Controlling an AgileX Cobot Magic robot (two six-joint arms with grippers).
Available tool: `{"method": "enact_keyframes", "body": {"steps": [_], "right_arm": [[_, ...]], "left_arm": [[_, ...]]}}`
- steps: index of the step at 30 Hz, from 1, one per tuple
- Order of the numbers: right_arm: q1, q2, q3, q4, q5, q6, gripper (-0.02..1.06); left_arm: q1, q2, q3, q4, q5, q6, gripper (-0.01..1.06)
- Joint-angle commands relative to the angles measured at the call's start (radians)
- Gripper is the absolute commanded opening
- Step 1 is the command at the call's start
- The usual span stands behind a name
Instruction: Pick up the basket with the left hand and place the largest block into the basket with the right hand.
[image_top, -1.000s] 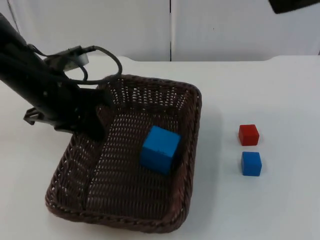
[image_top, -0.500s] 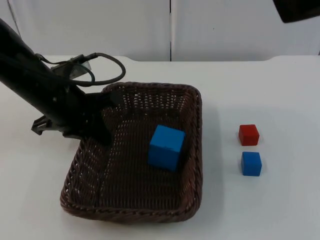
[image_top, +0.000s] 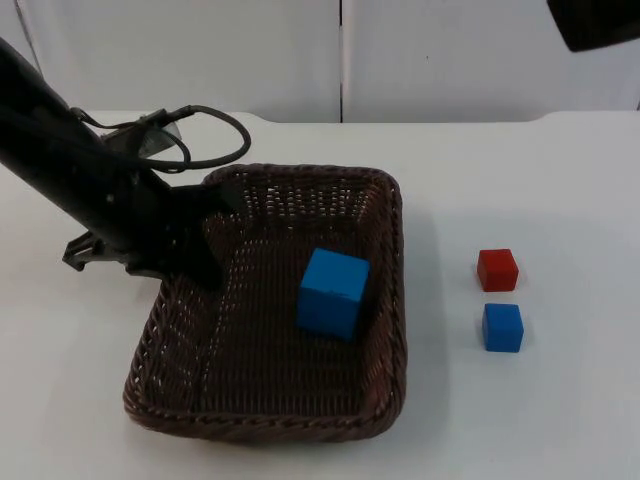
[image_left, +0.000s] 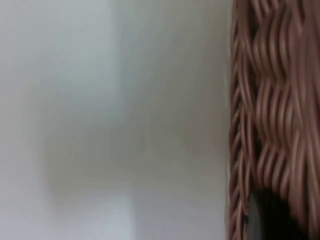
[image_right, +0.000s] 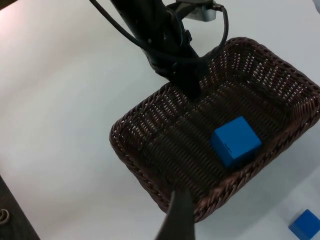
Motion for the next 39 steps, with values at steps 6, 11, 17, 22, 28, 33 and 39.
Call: {"method": "enact_keyframes", "body": {"steps": [6, 11, 17, 22, 28, 33, 39], "right_arm": [[0.004, -0.014, 0.001, 0.006, 0.001, 0.003, 0.68], [0.004, -0.014, 0.001, -0.011, 0.002, -0.003, 0.68], [0.004, -0.014, 0.001, -0.031, -0.009, -0.003, 0.68], [0.004, -0.014, 0.001, -0.031, -0.027, -0.003, 0.68], [0.004, -0.014, 0.001, -0.033, -0.054, -0.003, 0.68], [0.004, -0.014, 0.001, -0.041, -0.058, -0.003, 0.68], [0.004, -0.014, 0.001, -0.040, -0.056, 0.003, 0.68]], "left_arm": [[-0.002, -0.006, -0.009, -0.070, 0.007, -0.002, 0.65], [-0.002, -0.038, -0.009, -0.088, 0.035, 0.005, 0.87], [-0.002, -0.154, -0.009, -0.068, 0.050, 0.047, 0.89], [-0.002, -0.286, -0.007, -0.006, 0.082, 0.051, 0.89], [-0.002, -0.386, -0.007, 0.072, 0.121, 0.021, 0.89], [-0.002, -0.472, -0.007, 0.159, 0.159, -0.044, 0.89], [-0.002, -0.593, -0.005, 0.221, 0.232, -0.069, 0.89]]}}
